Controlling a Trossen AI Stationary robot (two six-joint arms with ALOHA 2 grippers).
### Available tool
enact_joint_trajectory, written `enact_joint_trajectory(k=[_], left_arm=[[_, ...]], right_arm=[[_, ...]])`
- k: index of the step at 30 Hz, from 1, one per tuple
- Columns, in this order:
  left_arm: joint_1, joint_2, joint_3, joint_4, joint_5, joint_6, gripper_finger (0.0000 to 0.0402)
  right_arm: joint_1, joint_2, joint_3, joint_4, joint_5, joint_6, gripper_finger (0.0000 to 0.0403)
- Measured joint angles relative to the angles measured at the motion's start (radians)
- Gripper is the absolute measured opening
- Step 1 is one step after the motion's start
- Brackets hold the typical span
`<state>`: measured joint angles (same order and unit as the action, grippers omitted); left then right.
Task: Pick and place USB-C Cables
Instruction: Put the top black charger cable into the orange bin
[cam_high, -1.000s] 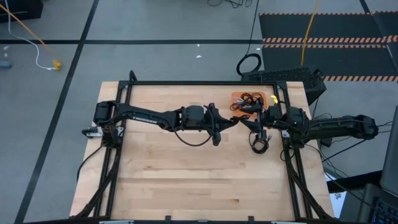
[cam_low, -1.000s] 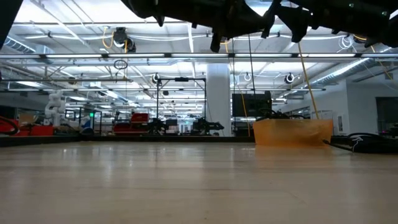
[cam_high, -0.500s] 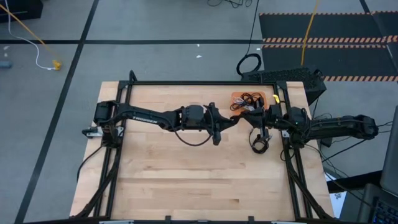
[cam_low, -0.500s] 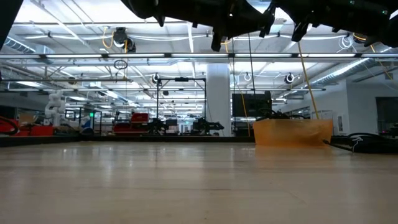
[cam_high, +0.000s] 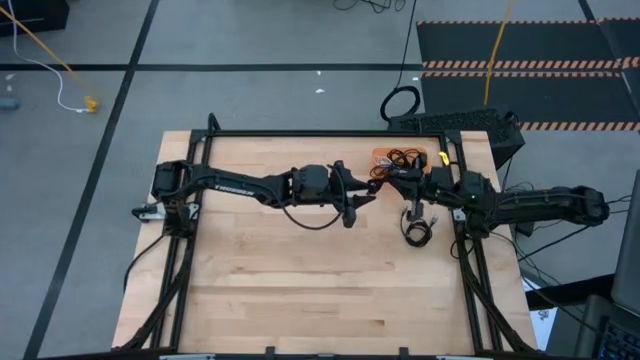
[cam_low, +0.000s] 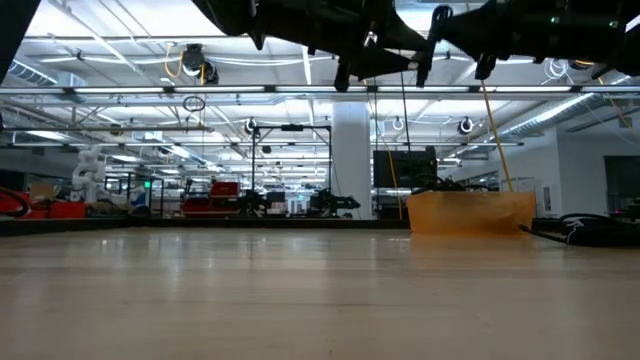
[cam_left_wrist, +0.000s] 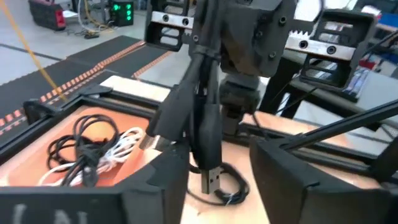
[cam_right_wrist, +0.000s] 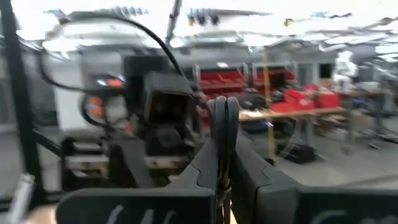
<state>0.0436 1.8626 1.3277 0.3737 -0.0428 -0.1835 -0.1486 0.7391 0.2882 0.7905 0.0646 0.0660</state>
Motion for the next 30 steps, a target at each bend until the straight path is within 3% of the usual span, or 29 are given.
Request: enact_joint_trajectory(k=[8, 13, 20, 24, 30], left_arm=[[0.053, -0.001, 0.0, -0.062, 0.0, -0.048, 0.022], [0.081, -0.001, 0.0, -0.11, 0.0, -0.113, 0.0223], [0.093, -0.001, 0.0, -0.122, 0.0, -0.13, 0.0223], [0.092, -0.001, 0.0, -0.121, 0.0, -0.129, 0.0223], [0.093, -0.001, 0.0, -0.117, 0.0, -0.13, 0.0223]], right_arm=[[-0.06, -0.02, -0.001, -0.207, 0.251, -0.159, 0.0004], [-0.088, -0.056, -0.001, -0.359, 0.425, -0.253, 0.0004], [-0.095, -0.064, -0.001, -0.582, 0.603, -0.265, 0.0004], [-0.095, -0.064, -0.001, -0.678, 0.666, -0.211, 0.0004], [-0.095, -0.039, -0.001, -0.73, 0.666, -0.156, 0.001]])
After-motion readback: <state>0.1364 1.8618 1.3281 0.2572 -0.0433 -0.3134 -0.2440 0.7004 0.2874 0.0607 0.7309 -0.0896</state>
